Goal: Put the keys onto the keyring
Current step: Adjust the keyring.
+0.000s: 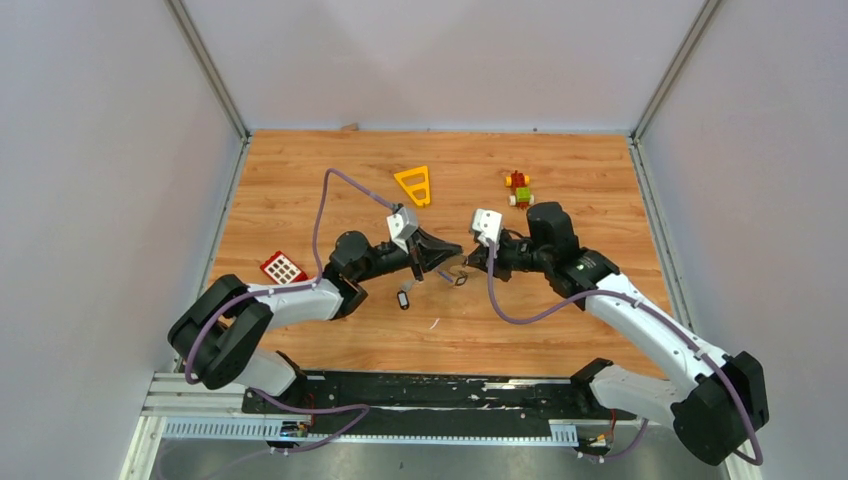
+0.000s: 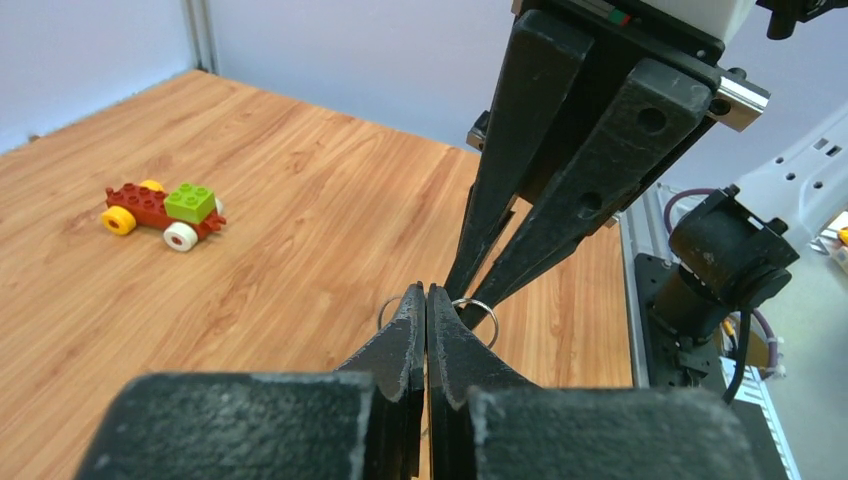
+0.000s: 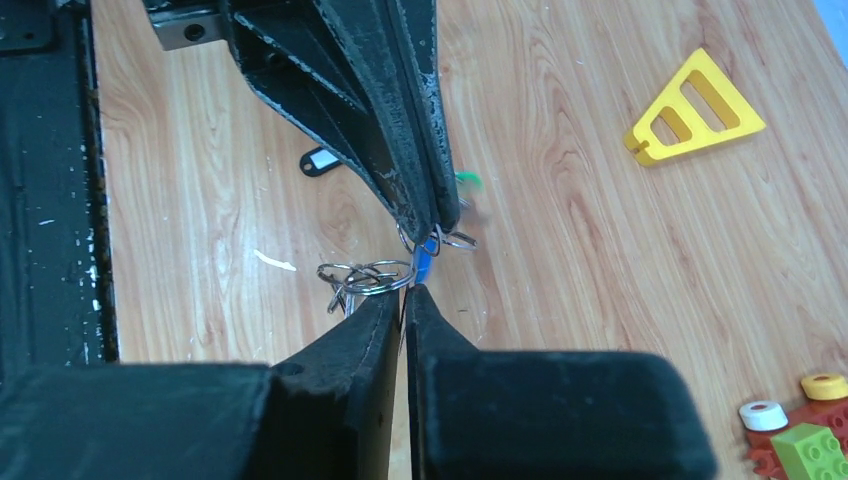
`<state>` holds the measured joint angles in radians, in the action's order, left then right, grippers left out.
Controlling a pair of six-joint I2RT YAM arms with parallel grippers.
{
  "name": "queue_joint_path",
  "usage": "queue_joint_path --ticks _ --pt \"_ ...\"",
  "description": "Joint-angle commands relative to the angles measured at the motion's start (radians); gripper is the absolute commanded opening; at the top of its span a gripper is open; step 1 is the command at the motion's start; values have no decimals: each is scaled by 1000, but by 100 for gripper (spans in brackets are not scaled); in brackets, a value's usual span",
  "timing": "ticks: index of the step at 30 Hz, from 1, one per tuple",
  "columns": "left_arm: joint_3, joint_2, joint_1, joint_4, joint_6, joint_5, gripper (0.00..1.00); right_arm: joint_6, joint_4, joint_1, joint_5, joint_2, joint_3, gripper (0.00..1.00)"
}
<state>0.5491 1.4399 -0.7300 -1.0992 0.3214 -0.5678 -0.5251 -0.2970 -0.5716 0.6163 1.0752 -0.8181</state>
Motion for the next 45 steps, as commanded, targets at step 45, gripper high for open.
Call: queue_joint_path --ticks 45 --pt "167 -64 60 342 -64 201 0 133 -4 -45 67 87 -152 25"
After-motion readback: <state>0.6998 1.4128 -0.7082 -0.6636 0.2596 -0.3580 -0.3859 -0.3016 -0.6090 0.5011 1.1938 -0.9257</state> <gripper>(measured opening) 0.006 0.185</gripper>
